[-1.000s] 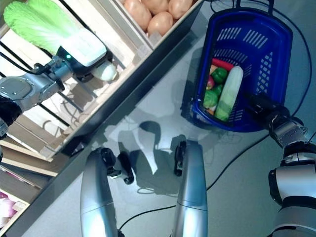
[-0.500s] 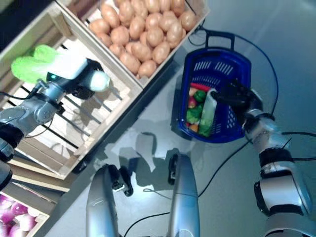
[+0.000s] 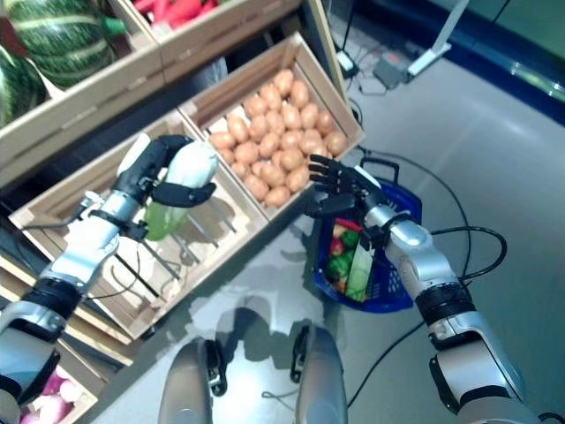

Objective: Put vegetables into the basket

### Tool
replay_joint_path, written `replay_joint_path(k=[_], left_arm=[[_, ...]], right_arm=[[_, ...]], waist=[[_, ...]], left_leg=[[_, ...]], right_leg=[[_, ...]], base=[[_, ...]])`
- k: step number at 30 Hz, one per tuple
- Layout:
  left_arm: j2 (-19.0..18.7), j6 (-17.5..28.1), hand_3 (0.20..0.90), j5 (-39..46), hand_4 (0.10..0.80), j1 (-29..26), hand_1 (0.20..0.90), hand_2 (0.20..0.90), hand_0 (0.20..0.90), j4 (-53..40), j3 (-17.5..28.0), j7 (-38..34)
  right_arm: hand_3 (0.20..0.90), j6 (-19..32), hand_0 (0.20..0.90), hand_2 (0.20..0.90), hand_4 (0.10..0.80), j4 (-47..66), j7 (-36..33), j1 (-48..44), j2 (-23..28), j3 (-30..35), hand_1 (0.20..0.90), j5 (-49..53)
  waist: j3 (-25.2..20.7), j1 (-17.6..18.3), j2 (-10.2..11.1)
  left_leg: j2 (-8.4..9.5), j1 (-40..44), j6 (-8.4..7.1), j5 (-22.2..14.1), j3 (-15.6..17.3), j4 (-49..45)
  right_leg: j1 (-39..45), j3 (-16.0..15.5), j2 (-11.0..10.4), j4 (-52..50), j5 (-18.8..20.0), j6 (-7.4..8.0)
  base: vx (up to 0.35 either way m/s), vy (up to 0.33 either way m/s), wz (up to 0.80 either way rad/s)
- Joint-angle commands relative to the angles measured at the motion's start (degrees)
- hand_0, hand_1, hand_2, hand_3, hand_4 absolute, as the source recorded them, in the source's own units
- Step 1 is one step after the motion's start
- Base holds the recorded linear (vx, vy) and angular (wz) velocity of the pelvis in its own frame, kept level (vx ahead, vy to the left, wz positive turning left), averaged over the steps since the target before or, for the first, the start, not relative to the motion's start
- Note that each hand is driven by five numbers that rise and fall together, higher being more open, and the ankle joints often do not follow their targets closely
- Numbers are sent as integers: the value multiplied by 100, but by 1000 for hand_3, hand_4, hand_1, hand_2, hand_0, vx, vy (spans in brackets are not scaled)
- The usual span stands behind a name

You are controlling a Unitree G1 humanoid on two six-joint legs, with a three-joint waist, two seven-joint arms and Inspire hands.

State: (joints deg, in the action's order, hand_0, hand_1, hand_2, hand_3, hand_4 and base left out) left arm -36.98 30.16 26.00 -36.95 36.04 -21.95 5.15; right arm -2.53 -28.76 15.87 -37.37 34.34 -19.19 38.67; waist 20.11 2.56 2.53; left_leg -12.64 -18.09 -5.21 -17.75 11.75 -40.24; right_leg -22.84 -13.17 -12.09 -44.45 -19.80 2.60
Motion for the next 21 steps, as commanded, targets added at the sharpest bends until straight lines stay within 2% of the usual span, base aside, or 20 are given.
replay_joint_path(k=[1, 5, 7, 11, 16, 21], left_arm=[[413, 389, 300, 1023, 400, 226, 300, 300, 300, -895, 670, 228], [758, 109, 300, 1247, 400, 513, 300, 300, 300, -1335, 606, 708], [830, 29, 300, 1289, 400, 558, 300, 300, 300, -1427, 583, 796], [1015, -200, 300, 1464, 400, 673, 300, 300, 300, -1573, 443, 980], [1088, -224, 300, 1475, 400, 771, 300, 300, 300, -1597, 317, 1135], [1087, -356, 300, 1643, 400, 854, 300, 300, 300, -1691, 187, 1312]], right_arm=[[900, -52, 900, 900, 800, 334, 433, 282, -407, 142, 900, 260], [900, -585, 900, 900, 800, 409, 986, 407, -649, 190, 900, 1122], [900, -717, 900, 900, 800, 421, 1089, 395, -706, 195, 900, 1292], [900, -1289, 900, 900, 800, 547, 1549, 473, -782, 114, 900, 1573], [900, -1636, 900, 900, 800, 495, 2003, 522, -528, -56, 900, 1498], [900, -1638, 900, 900, 800, 516, 2097, 529, -452, -180, 900, 1582]], waist=[[-1318, -62, -72], [-1624, -111, -33], [-1690, -127, -32], [-1902, -180, -19], [-2002, -213, 34], [-1989, -252, 67]], left_leg=[[479, 1104, 611, 181, 287, 1431], [691, 1961, 521, 817, 296, 2948], [736, 2111, 497, 954, 272, 3260], [847, 2541, 446, 1380, 191, 4294], [887, 2638, 459, 1399, 139, 4524], [906, 2700, 491, 1344, 75, 4524]], right_leg=[[1533, 37, 297, 2172, 672, -165], [2470, -27, 574, 3672, 1194, -59], [2628, -28, 633, 3950, 1303, -46], [3022, -113, 782, 4741, 1660, 6], [3116, -150, 839, 4945, 1749, 22], [3165, -159, 854, 4945, 1735, 1]], base=[[182, -42, 0], [174, -44, 6], [96, -21, 9], [93, -10, 6], [46, 5, 4], [24, 5, 17]])
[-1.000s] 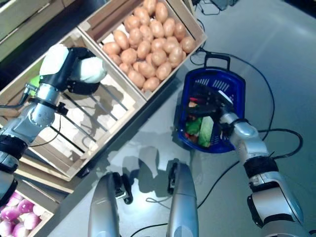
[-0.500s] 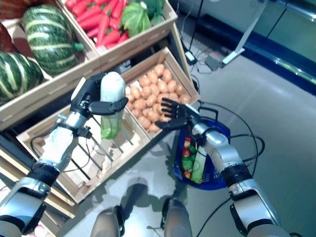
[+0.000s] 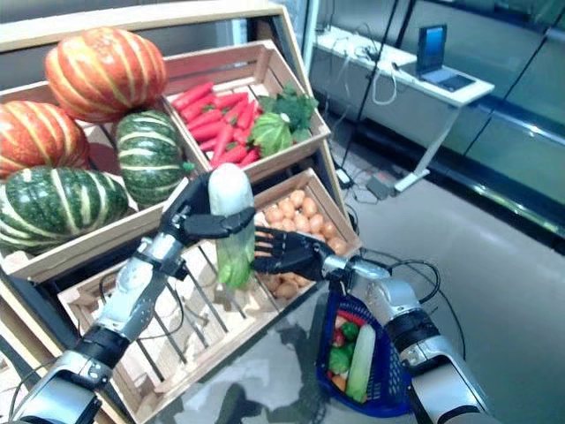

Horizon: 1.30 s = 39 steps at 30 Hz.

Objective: Put vegetables into the basket

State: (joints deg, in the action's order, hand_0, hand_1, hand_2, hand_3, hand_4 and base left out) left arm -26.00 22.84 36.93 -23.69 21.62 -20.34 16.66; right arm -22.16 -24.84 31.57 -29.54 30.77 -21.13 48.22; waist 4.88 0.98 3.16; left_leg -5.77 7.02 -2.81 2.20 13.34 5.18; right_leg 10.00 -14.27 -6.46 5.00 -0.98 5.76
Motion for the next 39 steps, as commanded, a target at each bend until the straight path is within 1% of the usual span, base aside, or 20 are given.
replay_joint_path(k=[1, 6, 9, 12, 15, 17, 18, 21, 23, 24, 26, 29, 32, 34, 37, 39], left_arm=[[-3, 351, 300, 566, 400, -459, 300, 300, 300, -255, -1, 194], [86, 293, 300, 752, 400, -369, 300, 300, 300, -231, -113, 370], [232, 236, 300, 874, 400, -307, 300, 300, 300, -255, -161, 439], [411, 145, 300, 1024, 400, -278, 300, 300, 300, -311, -206, 440], [559, 98, 300, 1056, 400, -229, 300, 300, 300, -333, -284, 498], [658, 90, 300, 1052, 400, -202, 300, 300, 300, -330, -348, 585], [667, 95, 300, 1050, 400, -200, 300, 300, 300, -327, -355, 589], [730, 42, 300, 1067, 400, -170, 300, 300, 300, -285, -464, 677], [693, 2, 300, 1063, 400, -138, 300, 300, 300, -256, -489, 808], [687, -5, 300, 1056, 400, -131, 300, 300, 300, -258, -492, 818], [595, -62, 300, 1075, 400, -99, 300, 300, 300, -227, -510, 936], [439, -89, 300, 1137, 400, -81, 300, 300, 300, -174, -499, 1054], [288, -137, 300, 1230, 400, -62, 300, 300, 300, -143, -448, 1181], [217, -161, 300, 1298, 400, -57, 300, 300, 300, -126, -406, 1235], [200, -106, 300, 1433, 400, -50, 300, 300, 300, -69, -350, 1304], [257, -76, 300, 1469, 400, -67, 300, 300, 300, -79, -350, 1294]], right_arm=[[900, 318, 900, 900, 800, 144, 555, -261, -98, -6, 900, 640], [900, 264, 900, 900, 800, 188, 634, -421, -139, -139, 900, 565], [900, 227, 900, 900, 800, 157, 671, -537, -173, -259, 900, 490], [900, 249, 900, 900, 800, 70, 546, -701, -254, -351, 900, 496], [900, 100, 900, 900, 800, -27, 520, -845, -374, -392, 900, 606], [900, -67, 900, 900, 800, -138, 808, -921, -476, -411, 900, 725], [900, -88, 900, 900, 800, -151, 833, -933, -488, -414, 900, 738], [900, -421, 900, 900, 800, -298, 1638, -981, -665, -409, 900, 1283], [900, -603, 900, 900, 800, -395, 2261, -992, -714, -361, 900, 1395], [900, -609, 900, 900, 800, -398, 2321, -984, -716, -360, 900, 1412], [900, -691, 900, 900, 800, -462, 2910, -950, -685, -307, 900, 1548], [900, -751, 900, 900, 800, -602, 3473, -994, -531, -230, 900, 1579], [900, -755, 900, 900, 800, -726, 3652, -995, -327, -139, 900, 1657], [900, -748, 900, 900, 800, -803, 3603, -1003, -232, -73, 900, 1689], [900, -673, 900, 900, 800, -929, 3692, -982, -140, -72, 900, 1542], [900, -657, 900, 900, 800, -956, 3702, -947, -167, -145, 900, 1456]], waist=[[-465, -98, 11], [-457, -126, 23], [-457, -147, 25], [-463, -173, 32], [-464, -209, 34], [-472, -236, 30], [-474, -238, 29], [-513, -292, 24], [-533, -334, 22], [-534, -338, 22], [-555, -376, 22], [-579, -403, 20], [-581, -418, 27], [-582, -421, 34], [-582, -404, 41], [-576, -394, 38]], left_leg=[[224, 201, 254, -658, -91, -18], [243, 277, 271, -696, -124, -18], [248, 308, 274, -716, -163, -18], [260, 334, 277, -732, -203, -18], [263, 359, 276, -739, -226, -18], [267, 371, 280, -753, -246, -18], [267, 372, 281, -754, -248, -18], [276, 399, 286, -775, -294, -18], [285, 404, 287, -782, -338, -18], [286, 406, 287, -783, -342, -18], [295, 411, 288, -787, -388, -18], [307, 409, 291, -794, -423, -18], [320, 395, 292, -789, -458, -18], [331, 393, 300, -789, -476, -18], [332, 380, 307, -789, -467, -18], [333, 371, 312, -786, -466, -18]], right_leg=[[-110, -47, 291, 0, -150, -316], [-45, -25, 298, 0, -164, -329], [-6, -20, 302, 0, -170, -334], [28, -21, 302, 0, -181, -341], [54, -24, 304, 0, -187, -348], [71, -33, 304, 0, -202, -352], [74, -35, 304, 0, -204, -352], [120, -72, 304, 0, -228, -357], [143, -104, 296, 0, -244, -352], [147, -110, 295, 0, -247, -351], [166, -147, 287, 0, -255, -338], [174, -169, 277, 0, -264, -326], [172, -180, 267, 0, -262, -317], [167, -170, 266, 0, -253, -310], [136, -141, 266, 0, -239, -307], [118, -120, 267, 0, -237, -311]], base=[[26, 6, -4], [15, 8, 3], [23, 19, -4], [15, 11, -2], [0, 0, 0], [0, 0, 0], [21, 17, 4], [31, 18, 8], [17, 12, 10], [12, 11, 11], [14, 15, 6], [10, 18, 5], [-4, 13, 6], [-8, 8, 8], [-5, 3, 1], [0, 0, 0]])
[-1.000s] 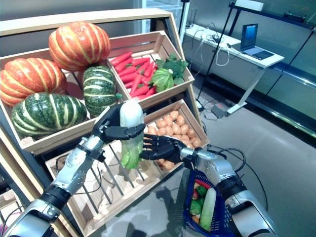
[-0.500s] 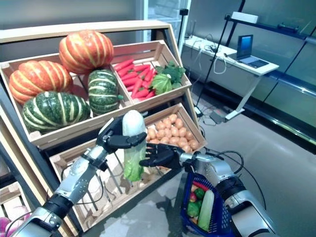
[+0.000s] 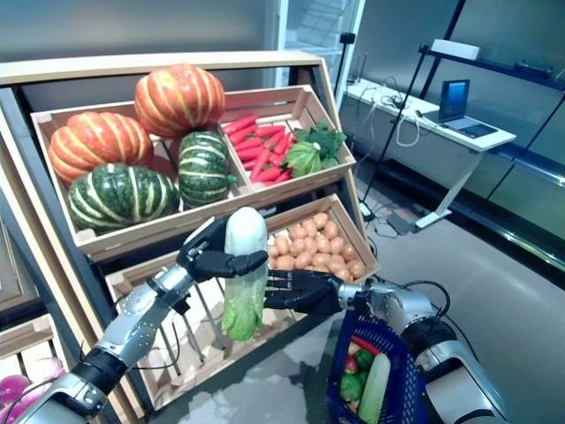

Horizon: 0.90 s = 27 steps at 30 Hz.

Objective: Put vegetables into the basket

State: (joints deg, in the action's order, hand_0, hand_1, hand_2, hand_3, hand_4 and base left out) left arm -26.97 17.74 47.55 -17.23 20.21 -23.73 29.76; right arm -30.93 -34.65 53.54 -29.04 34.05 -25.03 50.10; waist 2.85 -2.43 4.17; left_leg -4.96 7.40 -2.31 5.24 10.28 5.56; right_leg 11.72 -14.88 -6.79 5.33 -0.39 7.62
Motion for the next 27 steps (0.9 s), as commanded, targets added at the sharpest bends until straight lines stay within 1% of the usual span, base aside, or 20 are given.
replay_joint_path(k=[1, 8, 11, 13, 16, 19, 21, 24, 27], left_arm=[[385, 451, 300, 415, 400, -710, 300, 300, 300, 40, -38, -25], [622, 476, 300, 531, 400, -759, 300, 300, 300, -79, -135, -193], [751, 450, 300, 670, 400, -805, 300, 300, 300, -144, -147, -242], [805, 426, 300, 795, 400, -828, 300, 300, 300, -177, -158, -218], [982, 387, 300, 936, 400, -880, 300, 300, 300, -297, -202, -292], [1142, 373, 300, 1015, 400, -938, 300, 300, 300, -370, -238, -356], [1240, 370, 300, 1035, 400, -966, 300, 300, 300, -442, -284, -428], [1371, 330, 300, 1020, 400, -1018, 300, 300, 300, -526, -343, -527], [1465, 291, 300, 1082, 400, -1086, 300, 300, 300, -555, -404, -637]], right_arm=[[900, 225, 900, 900, 800, 20, 1524, -970, -528, 204, 900, 1278], [900, 182, 900, 900, 800, 2, 1438, -872, -918, 83, 900, 1349], [900, 376, 900, 900, 800, -93, 1123, -844, -1085, 45, 900, 1246], [900, 642, 900, 900, 800, -175, 810, -830, -1122, 36, 900, 1081], [900, 1168, 900, 900, 800, -292, -106, -858, -1170, -9, 900, 774], [900, 1450, 900, 900, 800, -514, -766, -920, -1239, -50, 900, 291], [900, 1501, 900, 900, 800, -633, -1183, -926, -1333, -109, 900, 177], [900, 1551, 900, 900, 800, -853, -1611, -917, -1536, -163, 900, 63], [900, 1575, 900, 900, 800, -1051, -1815, -974, -1743, -158, 900, 146]], waist=[[-366, -51, -65], [-360, -49, -83], [-361, -52, -101], [-366, -51, -108], [-363, -32, -112], [-354, -20, -117], [-344, -13, -117], [-318, -22, -125], [-306, -36, -131]], left_leg=[[249, 337, 264, -1090, -158, -56], [255, 353, 274, -1089, -191, -56], [260, 356, 279, -1086, -210, -56], [264, 353, 281, -1088, -214, -56], [268, 339, 285, -1082, -222, -56], [273, 324, 292, -1074, -223, -56], [279, 330, 305, -1080, -241, -56], [280, 338, 321, -1077, -235, -56], [279, 343, 326, -1077, -248, -56]], right_leg=[[-54, -52, 302, -33, -294, -498], [-40, -25, 308, -33, -298, -508], [-36, -20, 305, -33, -298, -509], [-36, -16, 300, -33, -300, -505], [-56, 3, 296, -33, -283, -501], [-75, 22, 291, -33, -263, -502], [-77, 46, 293, -33, -254, -505], [-75, 65, 290, -33, -241, -515], [-71, 69, 290, -33, -236, -524]], base=[[0, 0, 0], [0, 0, 0], [0, 0, 0], [0, 0, 0], [0, 0, 0], [0, 0, 0], [0, 0, 0], [0, 0, 0], [0, 0, 0]])
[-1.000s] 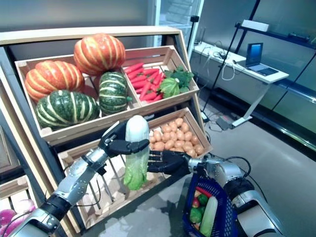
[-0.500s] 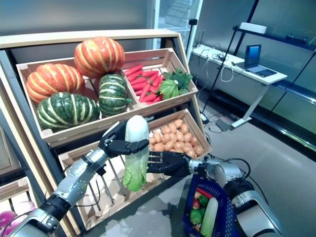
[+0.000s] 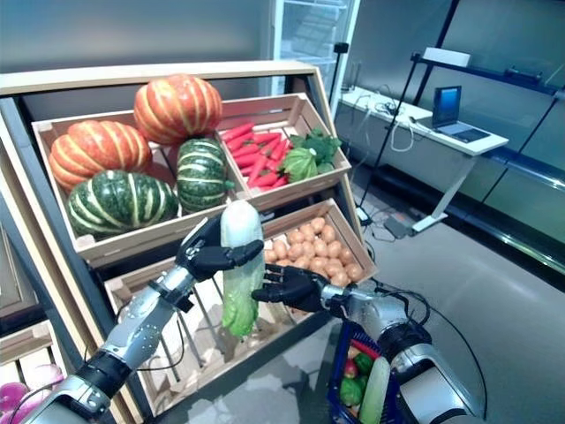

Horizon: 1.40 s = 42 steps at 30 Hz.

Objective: Put vegetables into the basket

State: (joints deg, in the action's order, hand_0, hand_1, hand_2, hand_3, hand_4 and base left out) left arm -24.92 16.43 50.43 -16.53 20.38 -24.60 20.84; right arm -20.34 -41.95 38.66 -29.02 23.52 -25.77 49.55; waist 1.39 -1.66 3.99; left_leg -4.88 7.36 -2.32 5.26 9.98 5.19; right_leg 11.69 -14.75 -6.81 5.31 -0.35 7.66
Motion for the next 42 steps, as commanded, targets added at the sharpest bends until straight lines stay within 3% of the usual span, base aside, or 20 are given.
replay_joint_path(k=[1, 10, 17, 18, 19, 28, 42], left_arm=[[1325, 405, 300, 889, 400, -1192, 300, 300, 300, -553, -339, 234], [1568, 304, 300, 1093, 400, -1246, 300, 300, 300, -541, -477, 112], [1698, 298, 300, 1097, 400, -1289, 300, 300, 300, -531, -574, 43], [1712, 296, 300, 1081, 400, -1305, 300, 300, 300, -535, -581, 26], [1743, 290, 300, 1047, 400, -1331, 300, 300, 300, -544, -592, -2], [1730, 188, 300, 1021, 400, -1365, 300, 300, 300, -645, -624, -119], [1595, 38, 300, 972, 400, -1315, 300, 300, 300, -558, -500, -4]], right_arm=[[900, 501, 900, 900, 800, -421, -401, -1024, -825, -60, 900, 311], [900, 590, 900, 900, 800, -775, -908, -1214, -1312, 57, 900, 346], [900, 1174, 900, 900, 800, -971, -1791, -1493, -1426, -89, 900, -452], [851, 1250, 851, 851, 767, -994, -1874, -1527, -1453, -101, 851, -513], [300, 1335, 300, 300, 400, -1017, -2001, -1584, -1499, -116, 300, -553], [300, 1514, 300, 300, 400, -714, -1869, -1564, -1652, -32, 300, -28], [300, 1536, 300, 300, 400, -581, -1732, -1430, -1281, 178, 300, 48]], waist=[[-153, -127, -120], [-178, -201, -134], [-198, -224, -119], [-202, -225, -118], [-200, -228, -121], [-208, -221, -153], [-236, -175, -167]], left_leg=[[276, 349, 328, -1079, -238, -19], [297, 367, 318, -1112, -351, -19], [297, 380, 325, -1113, -380, -19], [293, 381, 325, -1113, -375, -19], [290, 383, 325, -1109, -372, -19], [289, 380, 314, -1109, -387, -19], [279, 404, 301, -1128, -354, -19]], right_leg=[[-66, 56, 292, -31, -237, -533], [-15, 17, 283, -31, -283, -552], [-3, 25, 283, -31, -282, -568], [-5, 31, 284, -31, -281, -571], [-4, 35, 285, -31, -279, -577], [-4, 52, 298, -31, -289, -593], [5, 46, 300, -31, -288, -576]], base=[[0, 0, 0], [0, 0, 0], [0, 0, 0], [0, 0, 0], [0, 0, 0], [-1, 0, 0], [-1, 0, 1]])
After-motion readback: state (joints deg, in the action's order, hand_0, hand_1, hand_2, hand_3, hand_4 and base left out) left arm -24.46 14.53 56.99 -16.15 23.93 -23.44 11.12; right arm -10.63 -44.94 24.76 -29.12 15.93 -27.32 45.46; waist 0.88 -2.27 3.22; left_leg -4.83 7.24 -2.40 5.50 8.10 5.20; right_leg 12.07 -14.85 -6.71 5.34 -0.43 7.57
